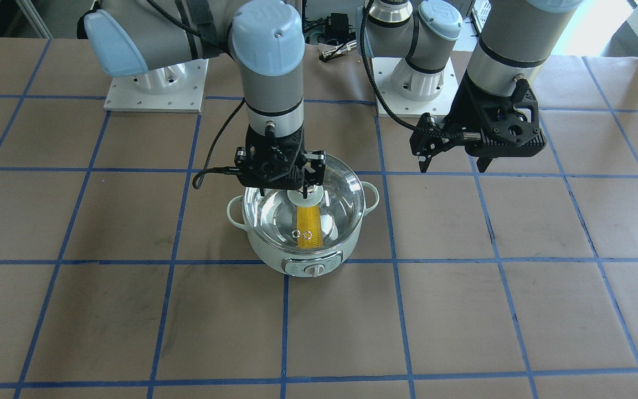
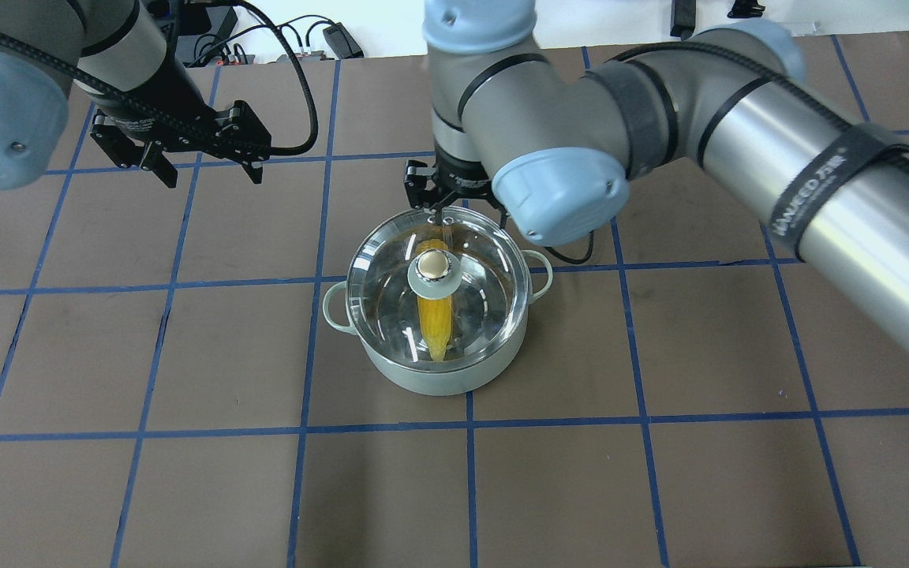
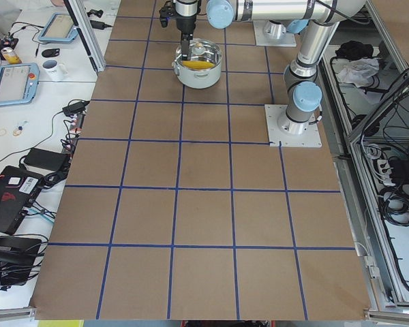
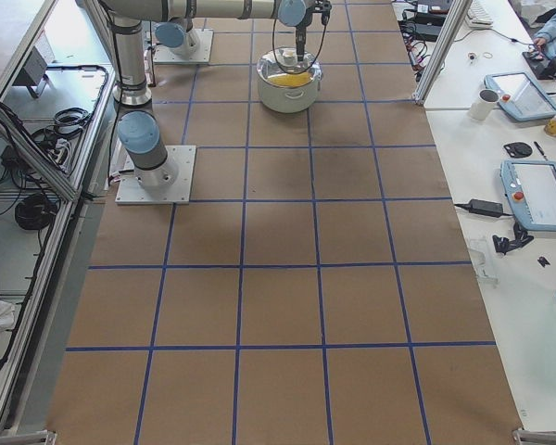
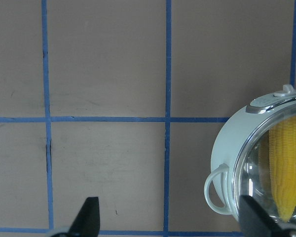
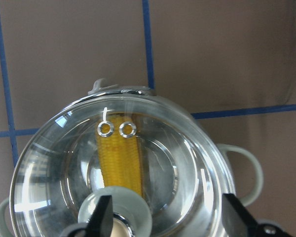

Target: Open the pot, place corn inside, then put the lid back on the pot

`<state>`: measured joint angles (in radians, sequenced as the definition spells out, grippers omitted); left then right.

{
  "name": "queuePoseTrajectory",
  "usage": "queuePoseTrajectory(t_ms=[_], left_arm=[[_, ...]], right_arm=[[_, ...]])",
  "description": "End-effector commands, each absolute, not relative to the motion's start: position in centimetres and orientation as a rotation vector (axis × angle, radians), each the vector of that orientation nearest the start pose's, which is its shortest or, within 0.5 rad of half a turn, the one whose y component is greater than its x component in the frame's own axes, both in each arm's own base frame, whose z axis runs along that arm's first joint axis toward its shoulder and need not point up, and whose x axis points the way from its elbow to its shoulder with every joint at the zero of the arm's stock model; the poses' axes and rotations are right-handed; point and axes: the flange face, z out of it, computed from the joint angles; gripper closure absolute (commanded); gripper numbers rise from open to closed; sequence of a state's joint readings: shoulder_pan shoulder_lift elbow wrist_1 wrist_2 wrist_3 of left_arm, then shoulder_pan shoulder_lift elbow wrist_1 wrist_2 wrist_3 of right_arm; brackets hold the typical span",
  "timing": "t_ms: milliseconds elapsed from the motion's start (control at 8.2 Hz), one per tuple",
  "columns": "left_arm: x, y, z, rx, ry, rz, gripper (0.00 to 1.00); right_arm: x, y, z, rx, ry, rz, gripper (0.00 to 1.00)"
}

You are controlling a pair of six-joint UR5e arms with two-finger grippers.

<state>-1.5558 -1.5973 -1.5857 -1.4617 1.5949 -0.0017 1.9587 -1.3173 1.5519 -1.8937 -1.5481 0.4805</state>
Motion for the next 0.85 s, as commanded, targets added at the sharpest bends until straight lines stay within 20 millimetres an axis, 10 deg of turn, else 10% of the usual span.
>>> queuePoseTrajectory(t_ms=[0,366,732], left_arm=[[-12.4,-51.2,46.6,-0.134,3.118,-0.061,0.0],[-12.4,-51.2,46.8,-0.247,3.108,-0.074,0.0],[-12.4,-50.6,48.5,-0.245,3.11,-0.127,0.0]], right_arm=[[25.0,-49.8,46.2,-0.002,3.086,-0.084,0.2],[19.2,-46.4,52.6,-0.179,3.107,-0.093,0.09],[17.3,-47.2,52.6,-0.157,3.11,-0.118,0.02]])
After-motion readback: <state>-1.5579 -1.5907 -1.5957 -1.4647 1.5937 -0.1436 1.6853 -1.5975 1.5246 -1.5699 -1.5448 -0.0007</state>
